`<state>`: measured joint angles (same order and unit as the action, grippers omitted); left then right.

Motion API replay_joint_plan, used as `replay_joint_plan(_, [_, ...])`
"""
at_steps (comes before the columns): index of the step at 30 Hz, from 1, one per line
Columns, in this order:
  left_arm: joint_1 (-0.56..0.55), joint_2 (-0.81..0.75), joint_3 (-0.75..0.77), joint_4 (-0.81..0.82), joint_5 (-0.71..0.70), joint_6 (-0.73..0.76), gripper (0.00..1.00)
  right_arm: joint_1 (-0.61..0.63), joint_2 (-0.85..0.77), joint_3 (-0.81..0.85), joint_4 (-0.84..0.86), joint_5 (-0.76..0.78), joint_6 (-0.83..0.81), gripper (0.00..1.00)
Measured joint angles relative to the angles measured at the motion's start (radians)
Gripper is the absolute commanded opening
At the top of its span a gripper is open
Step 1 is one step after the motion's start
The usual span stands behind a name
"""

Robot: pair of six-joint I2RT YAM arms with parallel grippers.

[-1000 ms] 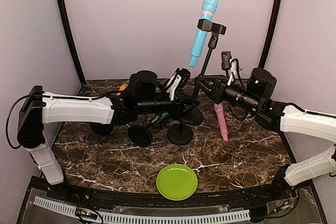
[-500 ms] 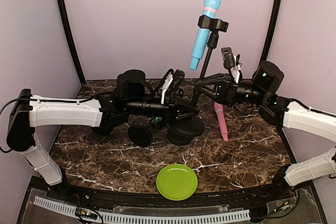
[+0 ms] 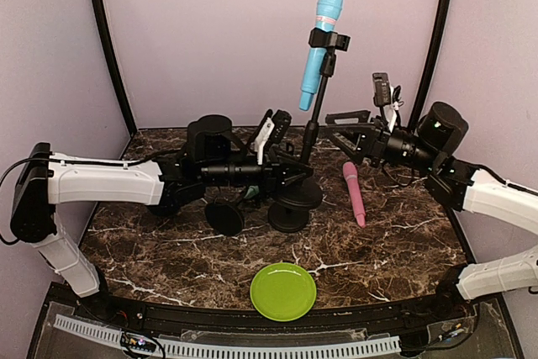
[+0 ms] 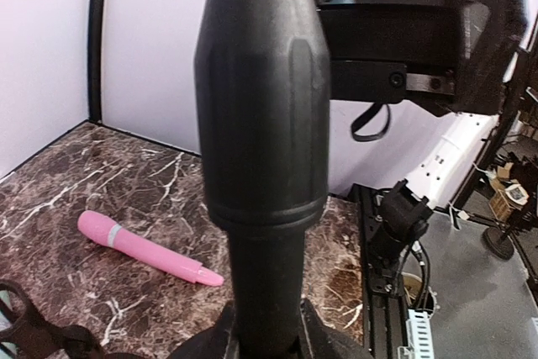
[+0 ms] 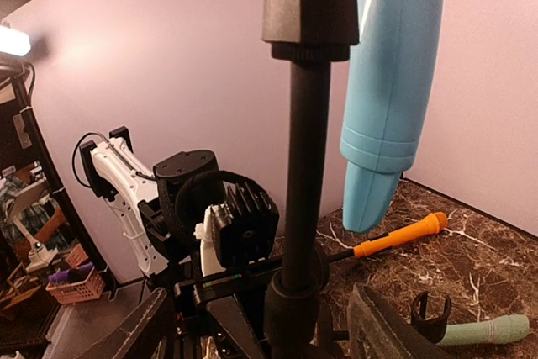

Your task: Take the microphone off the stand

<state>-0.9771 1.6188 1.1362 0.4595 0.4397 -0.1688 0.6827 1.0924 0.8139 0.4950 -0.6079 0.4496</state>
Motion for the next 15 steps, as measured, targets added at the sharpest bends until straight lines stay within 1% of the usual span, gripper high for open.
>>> replay_joint_plan(3, [0.005,0.0,0.0,-0.005,-0.062,0.004,0.0,0.0,-0.032,-0.024,0.007,0.062,0.008,0.84])
replay_joint_plan(6, [0.009,0.0,0.0,-0.005,-0.1,0.007,0.0,0.0,-0.064,-0.072,0.03,0.146,0.019,0.86])
replay_joint_plan(9, [0.008,0.0,0.0,-0.005,-0.116,0.009,0.0,0.006,-0.085,-0.127,0.063,0.23,0.042,0.86])
replay_joint_plan(12, [0.008,0.0,0.0,-0.005,-0.134,0.009,0.0,0.043,-0.09,-0.159,0.066,0.381,0.059,0.85])
replay_joint_plan(15, [0.008,0.0,0.0,-0.006,-0.151,0.009,0.0,0.137,-0.082,-0.163,0.066,0.557,0.06,0.82])
